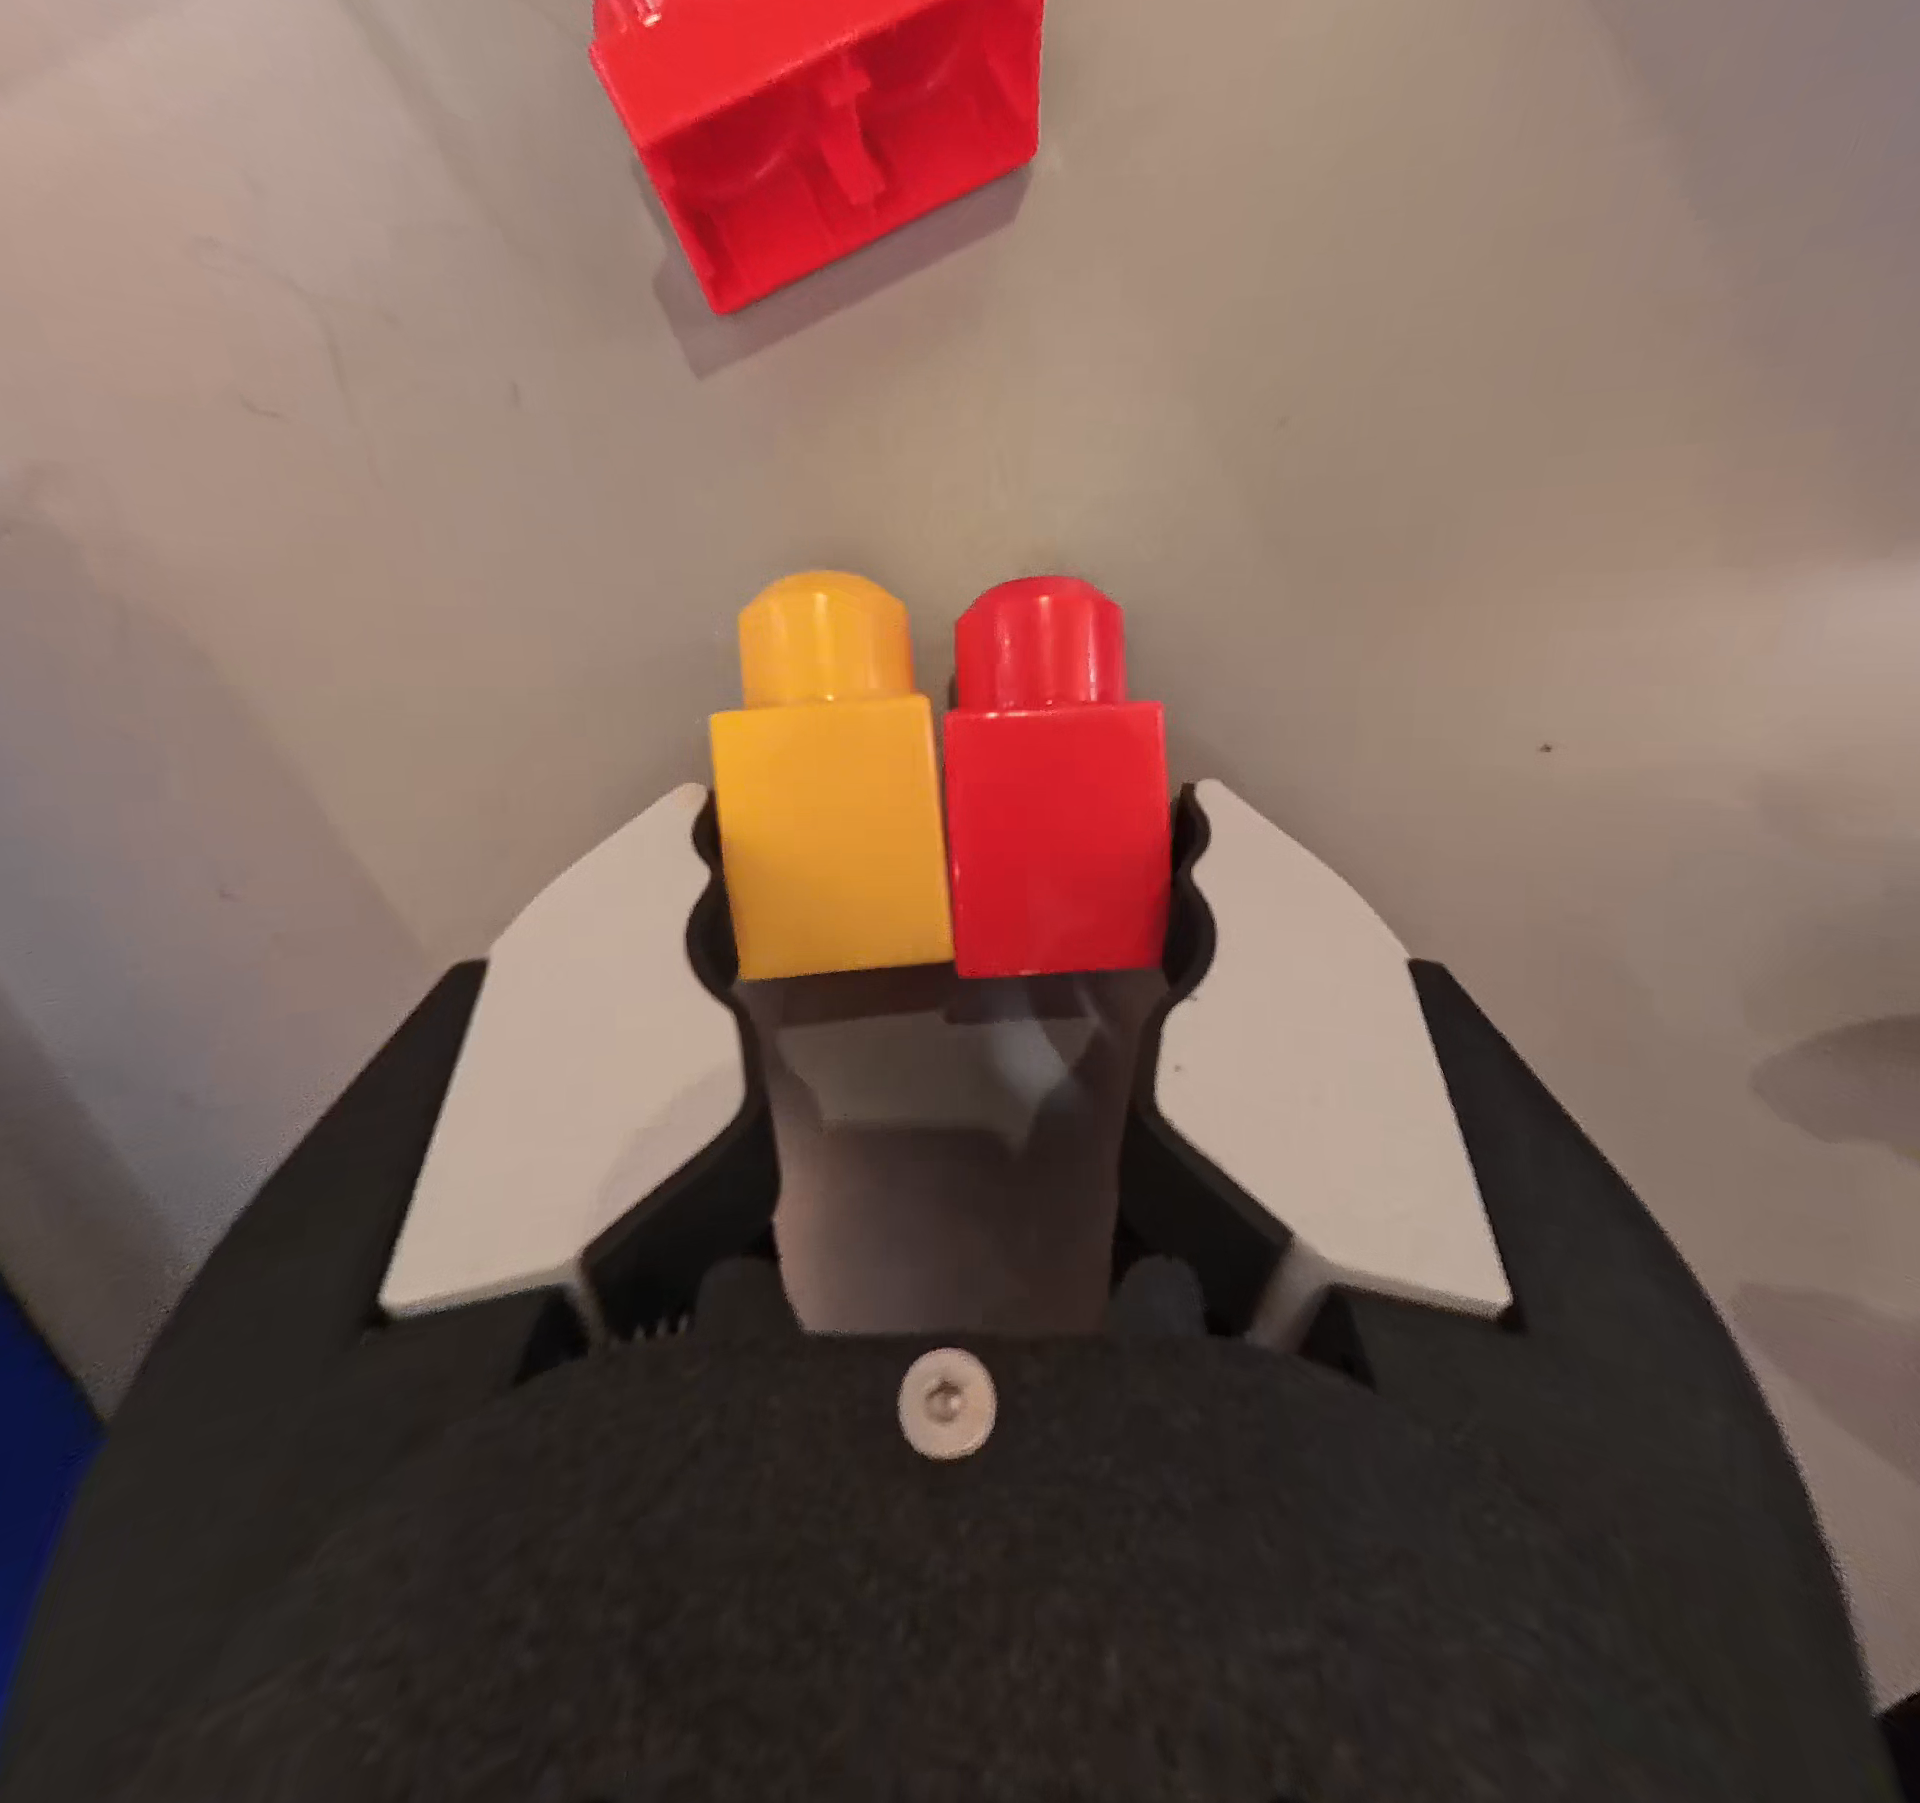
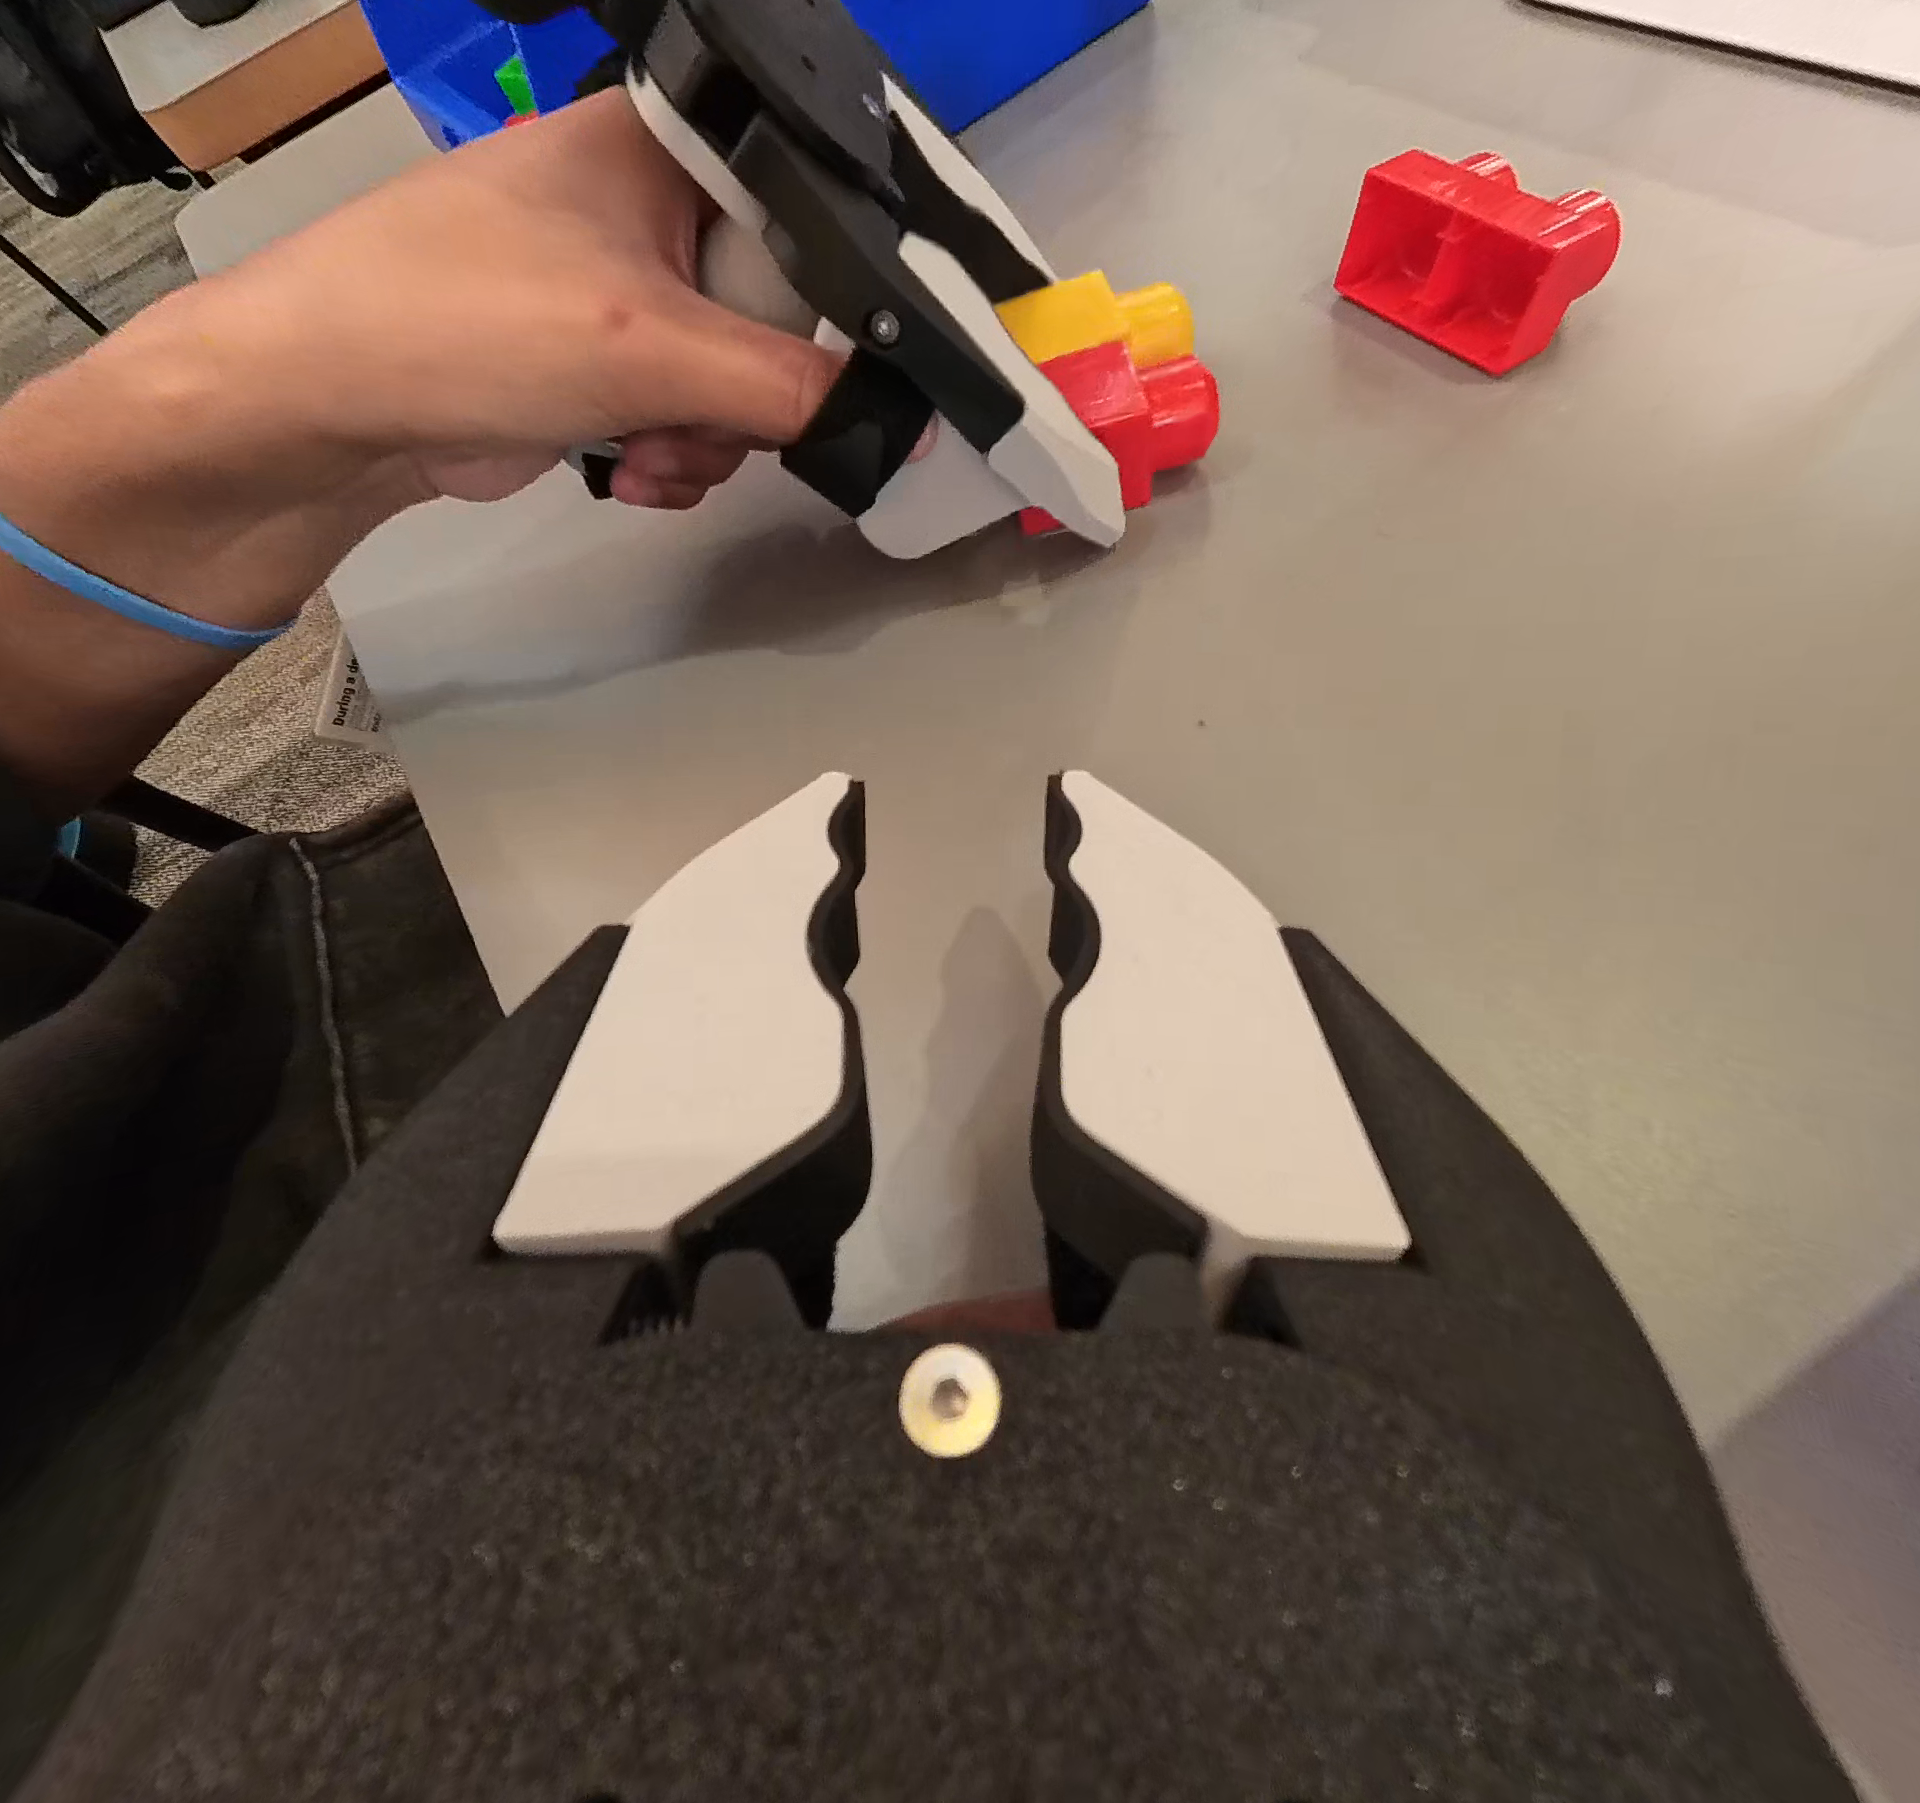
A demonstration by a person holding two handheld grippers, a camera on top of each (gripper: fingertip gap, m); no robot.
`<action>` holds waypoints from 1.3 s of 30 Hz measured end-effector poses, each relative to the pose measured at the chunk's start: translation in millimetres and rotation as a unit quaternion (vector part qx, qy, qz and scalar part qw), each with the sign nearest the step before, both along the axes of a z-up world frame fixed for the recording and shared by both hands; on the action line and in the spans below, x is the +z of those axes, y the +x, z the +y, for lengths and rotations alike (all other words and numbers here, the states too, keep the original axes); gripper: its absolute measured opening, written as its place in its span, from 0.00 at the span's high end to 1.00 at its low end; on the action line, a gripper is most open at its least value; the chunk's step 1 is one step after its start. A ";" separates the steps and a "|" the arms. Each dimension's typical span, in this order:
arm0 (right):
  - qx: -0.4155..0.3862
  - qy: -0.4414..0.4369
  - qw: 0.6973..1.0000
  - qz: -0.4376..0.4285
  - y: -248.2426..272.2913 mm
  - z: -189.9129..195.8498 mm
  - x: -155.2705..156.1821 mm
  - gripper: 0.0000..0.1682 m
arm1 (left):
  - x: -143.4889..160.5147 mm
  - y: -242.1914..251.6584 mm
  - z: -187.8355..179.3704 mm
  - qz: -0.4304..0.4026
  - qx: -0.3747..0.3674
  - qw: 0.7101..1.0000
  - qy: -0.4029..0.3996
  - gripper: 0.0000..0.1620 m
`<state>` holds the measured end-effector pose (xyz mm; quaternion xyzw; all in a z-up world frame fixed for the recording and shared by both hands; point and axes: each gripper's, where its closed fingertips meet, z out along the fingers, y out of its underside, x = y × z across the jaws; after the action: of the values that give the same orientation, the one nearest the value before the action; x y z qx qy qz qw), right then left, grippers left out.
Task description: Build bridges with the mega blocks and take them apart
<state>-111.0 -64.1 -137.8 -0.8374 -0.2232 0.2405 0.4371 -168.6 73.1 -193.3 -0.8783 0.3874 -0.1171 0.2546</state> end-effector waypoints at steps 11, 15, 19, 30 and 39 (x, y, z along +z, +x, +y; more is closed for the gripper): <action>0.000 -0.002 1.000 0.004 1.7 0.8 -0.6 0.80 | -0.5 -2.7 -7.9 0.027 -0.039 0.999 -0.018 0.52; -0.002 -0.001 1.000 0.002 2.7 0.9 -0.4 0.81 | 6.3 -1.9 -6.9 0.009 -0.054 0.999 0.005 0.52; -0.005 -0.001 1.000 0.004 4.2 1.7 0.3 0.81 | 12.3 -6.5 -5.6 -0.011 -0.068 0.997 0.026 0.52; -0.002 -0.006 1.000 -0.006 0.7 0.8 -3.9 0.81 | 18.7 -16.9 -11.1 -0.024 -0.070 0.997 0.039 0.48; 0.002 -0.006 1.000 -0.010 -0.1 0.0 -4.5 0.81 | 8.4 -25.3 -14.3 0.030 -0.031 0.999 0.018 0.45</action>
<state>-111.1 -64.1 -142.3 -0.8422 -0.2273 0.2342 0.4291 -193.9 58.8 -184.9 -0.8642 0.4240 -0.0919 0.2549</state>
